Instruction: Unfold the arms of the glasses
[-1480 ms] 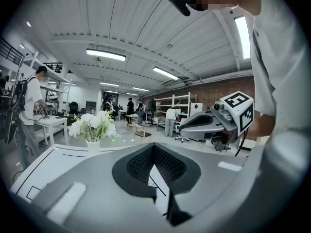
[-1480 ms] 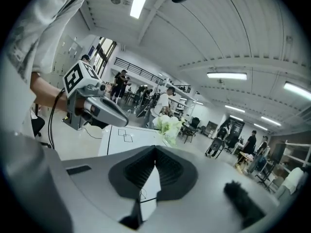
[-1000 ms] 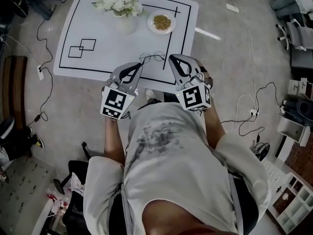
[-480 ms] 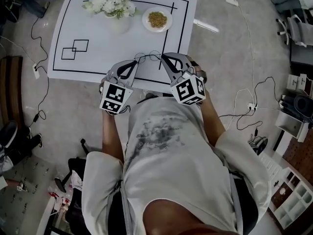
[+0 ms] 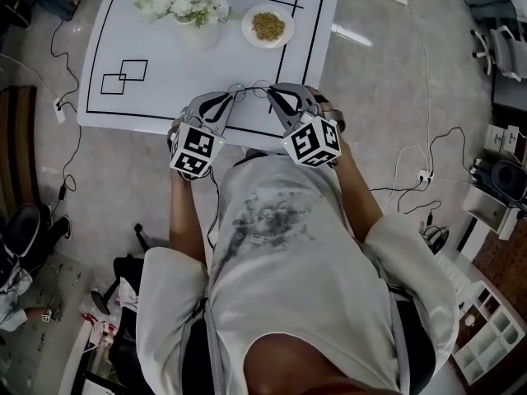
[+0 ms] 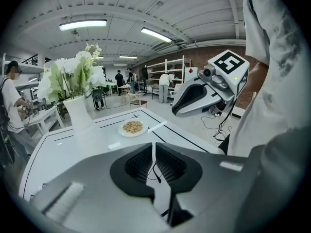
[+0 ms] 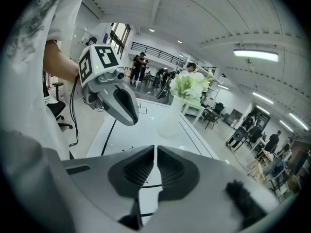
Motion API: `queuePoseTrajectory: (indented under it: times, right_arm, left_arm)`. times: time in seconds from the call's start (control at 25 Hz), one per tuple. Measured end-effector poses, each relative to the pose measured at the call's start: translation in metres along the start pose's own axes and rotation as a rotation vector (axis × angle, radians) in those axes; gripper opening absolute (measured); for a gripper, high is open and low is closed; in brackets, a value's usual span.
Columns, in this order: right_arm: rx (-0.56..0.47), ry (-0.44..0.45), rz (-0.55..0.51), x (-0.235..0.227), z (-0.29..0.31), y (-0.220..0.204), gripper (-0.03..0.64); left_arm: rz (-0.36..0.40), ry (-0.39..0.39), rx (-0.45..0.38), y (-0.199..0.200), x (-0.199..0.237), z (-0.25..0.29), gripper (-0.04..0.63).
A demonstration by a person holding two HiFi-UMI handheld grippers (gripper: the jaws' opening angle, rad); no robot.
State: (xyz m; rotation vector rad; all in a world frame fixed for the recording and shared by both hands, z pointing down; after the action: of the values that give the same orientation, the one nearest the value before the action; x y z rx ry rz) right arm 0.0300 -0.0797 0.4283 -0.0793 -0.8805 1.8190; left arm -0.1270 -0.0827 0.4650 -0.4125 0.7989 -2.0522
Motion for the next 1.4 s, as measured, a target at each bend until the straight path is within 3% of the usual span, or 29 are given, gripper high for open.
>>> queuePoseTrajectory:
  times: [0.6,0.8,1.4]
  right_arm:
    - [0.057,0.067,-0.021,-0.001,0.029,-0.018,0.02]
    - [0.074,0.082,-0.022,0.0,0.038,-0.024,0.06]
    - [0.124,0.134,-0.051,0.004,0.06,-0.039,0.069]
  left_arm:
    - [0.065,-0.025,0.099,-0.015,0.009,0.032,0.06]
    - [0.096,-0.029,0.125,-0.019,0.011,0.041,0.063]
    - [0.24,-0.027,0.246,-0.032,0.013,0.065,0.075]
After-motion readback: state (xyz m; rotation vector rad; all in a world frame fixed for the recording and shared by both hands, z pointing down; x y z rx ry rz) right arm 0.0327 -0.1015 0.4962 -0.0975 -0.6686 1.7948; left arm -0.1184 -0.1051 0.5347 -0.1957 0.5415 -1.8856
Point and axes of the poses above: the fingertips, and each gripper's own axes: z forward along the fingers, x to its left, y out of its top, the point moved 7 cm from there along -z, backward along the fingers, and after that the axes turned 10 degrees about x, right-handed, at the moved point
